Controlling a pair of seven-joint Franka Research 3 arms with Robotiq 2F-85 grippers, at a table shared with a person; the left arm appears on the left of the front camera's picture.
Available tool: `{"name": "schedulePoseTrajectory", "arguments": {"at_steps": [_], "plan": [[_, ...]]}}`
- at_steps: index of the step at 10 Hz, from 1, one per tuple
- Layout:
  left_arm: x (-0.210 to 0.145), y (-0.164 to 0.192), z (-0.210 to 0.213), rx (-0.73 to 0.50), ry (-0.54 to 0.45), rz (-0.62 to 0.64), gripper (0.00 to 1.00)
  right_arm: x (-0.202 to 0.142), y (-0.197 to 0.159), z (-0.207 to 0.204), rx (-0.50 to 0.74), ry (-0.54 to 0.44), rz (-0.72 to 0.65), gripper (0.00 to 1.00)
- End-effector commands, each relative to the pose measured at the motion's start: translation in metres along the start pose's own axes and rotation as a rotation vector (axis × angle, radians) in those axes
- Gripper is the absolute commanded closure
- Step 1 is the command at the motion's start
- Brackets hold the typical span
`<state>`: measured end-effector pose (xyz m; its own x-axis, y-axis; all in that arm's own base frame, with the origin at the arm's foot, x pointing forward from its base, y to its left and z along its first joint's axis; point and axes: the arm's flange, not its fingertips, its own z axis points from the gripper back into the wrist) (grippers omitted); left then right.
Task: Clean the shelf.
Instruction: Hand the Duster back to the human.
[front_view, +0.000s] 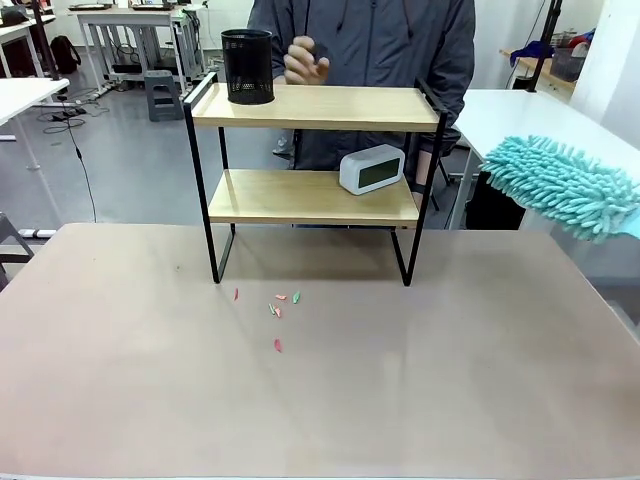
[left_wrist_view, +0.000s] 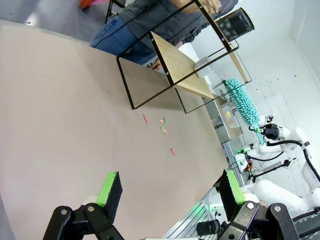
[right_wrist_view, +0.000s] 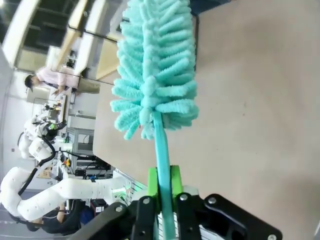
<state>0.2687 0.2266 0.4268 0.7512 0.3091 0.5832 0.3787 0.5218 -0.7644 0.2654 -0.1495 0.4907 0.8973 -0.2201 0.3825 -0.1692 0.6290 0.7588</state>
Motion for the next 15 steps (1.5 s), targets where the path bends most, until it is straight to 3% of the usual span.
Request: {"name": "schedulePoseTrajectory", "arguments": {"at_steps": [1,2,3,4,6,7,9,10,11,12,13,14,15], "plan": [[0.009,-0.031,-0.012,-0.060,0.004,-0.120,0.00,-0.014,0.009,0.045,-0.041,-0.094,0.060,0.88],[0.024,-0.084,-0.045,-0.246,0.089,-0.253,0.00,0.004,0.050,0.078,0.037,-0.151,0.263,0.88],[0.028,-0.128,-0.083,-0.316,0.193,-0.361,0.00,0.016,0.088,0.097,0.103,-0.127,0.422,0.88],[0.029,-0.163,-0.125,-0.364,0.293,-0.420,0.00,0.016,0.125,0.100,0.131,-0.015,0.553,0.88],[0.016,-0.209,-0.217,-0.444,0.496,-0.458,0.00,-0.005,0.175,0.071,0.203,0.321,0.786,0.88],[0.002,-0.226,-0.254,-0.500,0.560,-0.463,0.00,-0.013,0.186,0.053,0.218,0.456,0.836,0.88],[-0.022,-0.241,-0.295,-0.598,0.576,-0.429,0.00,-0.013,0.189,0.001,0.221,0.653,0.839,0.88],[-0.021,-0.225,-0.291,-0.600,0.612,-0.404,0.00,-0.014,0.178,-0.018,0.169,0.673,0.802,0.88],[-0.035,-0.249,-0.296,-0.557,0.609,-0.451,0.00,-0.026,0.207,0.013,0.252,0.572,0.783,0.88],[-0.035,-0.249,-0.296,-0.557,0.609,-0.451,0.00,-0.026,0.207,0.013,0.252,0.572,0.783,0.88],[-0.035,-0.249,-0.296,-0.557,0.609,-0.451,0.00,-0.022,0.193,-0.018,0.233,0.669,0.769,0.88],[-0.036,-0.240,-0.305,-0.574,0.620,-0.424,0.00,-0.010,0.199,-0.034,0.235,0.825,0.800,0.88],[-0.033,-0.253,-0.324,-0.572,0.622,-0.442,0.00,0.002,0.214,-0.060,0.197,0.974,0.840,0.88]]}}
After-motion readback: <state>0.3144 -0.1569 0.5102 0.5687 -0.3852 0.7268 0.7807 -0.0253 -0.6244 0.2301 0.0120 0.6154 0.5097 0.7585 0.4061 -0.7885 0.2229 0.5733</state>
